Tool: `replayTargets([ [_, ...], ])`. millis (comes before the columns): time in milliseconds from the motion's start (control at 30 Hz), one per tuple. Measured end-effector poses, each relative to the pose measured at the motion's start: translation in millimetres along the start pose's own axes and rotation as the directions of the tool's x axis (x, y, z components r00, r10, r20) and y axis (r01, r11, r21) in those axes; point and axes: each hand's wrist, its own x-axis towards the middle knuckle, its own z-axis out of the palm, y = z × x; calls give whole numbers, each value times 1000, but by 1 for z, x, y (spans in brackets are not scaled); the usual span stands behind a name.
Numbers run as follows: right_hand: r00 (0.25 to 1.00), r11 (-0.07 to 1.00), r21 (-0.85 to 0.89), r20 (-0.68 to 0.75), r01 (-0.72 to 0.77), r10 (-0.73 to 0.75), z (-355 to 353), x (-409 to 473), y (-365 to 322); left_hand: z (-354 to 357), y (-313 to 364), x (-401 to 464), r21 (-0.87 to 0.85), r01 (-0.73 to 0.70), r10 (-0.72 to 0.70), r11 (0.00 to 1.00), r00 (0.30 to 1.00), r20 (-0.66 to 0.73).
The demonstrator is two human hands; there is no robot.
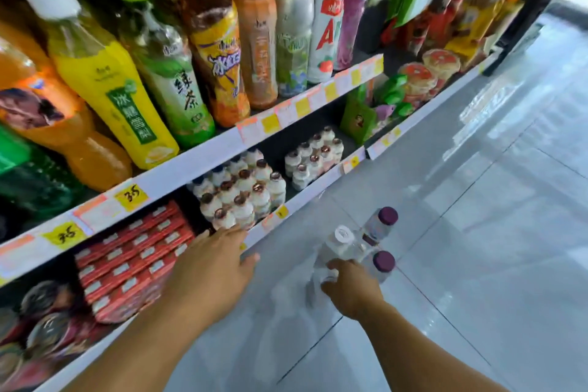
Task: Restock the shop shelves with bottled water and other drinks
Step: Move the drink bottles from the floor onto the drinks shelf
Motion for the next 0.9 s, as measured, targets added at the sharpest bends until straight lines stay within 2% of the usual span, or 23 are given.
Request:
replayTargets([
  [67,998,999,-53,62,-1,5,5,1,3,3,-5,0,-14,5,-5,1000,1000,17],
  [200,997,998,-66,78,5,0,11,5,6,4,-11,-1,-49,20,-19,999,999,28],
  [433,999,997,-63,-6,37,-38,19,10,9,8,-9,-2,-65,53,-49,997,997,57],
  [667,991,971,228,-131,70,-40,-5,6,-13,8,-6,-5,-119,89,-79,989,993,89],
  [800,963,914,357,-246,191,-105,-50,-12,-48,3,-4,-10,-220,98,-74,971,990,117],
  [900,921,855,412,-350,314,-170,-90,-38,-81,-9,1,-15,-358,73,-36,931,993,109],
])
